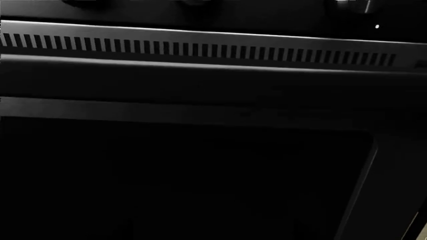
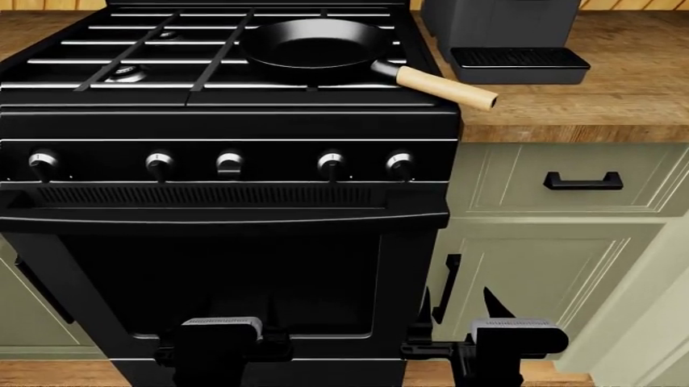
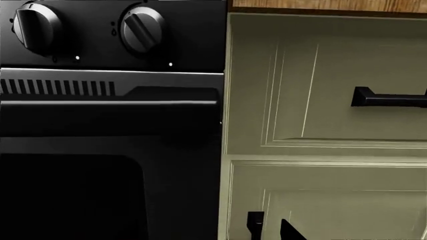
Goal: Turn off the front right burner of the stove.
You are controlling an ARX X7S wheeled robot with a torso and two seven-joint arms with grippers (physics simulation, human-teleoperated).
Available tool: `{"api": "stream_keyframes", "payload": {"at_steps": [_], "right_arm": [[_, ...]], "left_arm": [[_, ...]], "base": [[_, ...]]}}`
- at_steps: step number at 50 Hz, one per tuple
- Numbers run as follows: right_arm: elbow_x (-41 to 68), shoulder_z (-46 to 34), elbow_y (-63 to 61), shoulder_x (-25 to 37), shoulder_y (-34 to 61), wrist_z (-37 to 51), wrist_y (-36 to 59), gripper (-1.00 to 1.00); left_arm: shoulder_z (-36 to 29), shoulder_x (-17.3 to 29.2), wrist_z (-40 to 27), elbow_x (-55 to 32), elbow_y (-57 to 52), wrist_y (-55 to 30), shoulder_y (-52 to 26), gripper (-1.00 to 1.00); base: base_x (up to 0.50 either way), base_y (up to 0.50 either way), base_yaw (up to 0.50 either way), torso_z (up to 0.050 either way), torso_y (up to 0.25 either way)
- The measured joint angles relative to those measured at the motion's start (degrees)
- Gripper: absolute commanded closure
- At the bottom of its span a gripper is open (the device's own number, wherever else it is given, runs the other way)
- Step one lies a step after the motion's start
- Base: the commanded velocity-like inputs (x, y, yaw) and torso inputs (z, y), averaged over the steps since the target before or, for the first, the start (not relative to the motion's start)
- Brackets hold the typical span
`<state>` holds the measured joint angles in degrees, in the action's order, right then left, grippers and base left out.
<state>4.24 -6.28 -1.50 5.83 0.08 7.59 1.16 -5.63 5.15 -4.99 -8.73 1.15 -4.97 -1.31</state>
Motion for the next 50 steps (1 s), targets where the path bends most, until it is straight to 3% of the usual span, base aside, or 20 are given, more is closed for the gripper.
{"api": "stream_keyframes", "payload": {"at_steps": [5, 15, 36, 50], "right_arm": [[-0.21, -0.46, -0.31, 0.43, 0.12, 0.5, 0.15, -1.0], [-3.03, -1.96, -2.67, 1.85, 0.3, 2.14, 1.36, -1.0], [-14.18, -7.67, -18.0, 6.24, 6.17, 0.69, 20.25, -1.0], [-13.05, -8.52, -22.31, 7.06, 11.66, -3.73, 26.47, -1.0]], "left_arm": [[-0.23, 0.3, -0.38, -0.6, 0.01, -0.64, -0.2, -1.0], [-0.64, 0.77, -1.14, -1.53, 0.33, -1.26, -0.67, -1.0], [-2.11, 1.82, -2.69, -1.92, 1.31, -2.16, -1.45, -1.0], [-2.97, 2.46, -3.28, -2.51, 1.13, -3.31, -1.42, -1.0]], "base": [[0.0, 0.0, 0.0, -0.049, 0.0], [0.0, 0.0, 0.0, 0.0, 0.0], [0.0, 0.0, 0.0, 0.0, 0.0], [0.0, 0.0, 0.0, 0.0, 0.0]]}}
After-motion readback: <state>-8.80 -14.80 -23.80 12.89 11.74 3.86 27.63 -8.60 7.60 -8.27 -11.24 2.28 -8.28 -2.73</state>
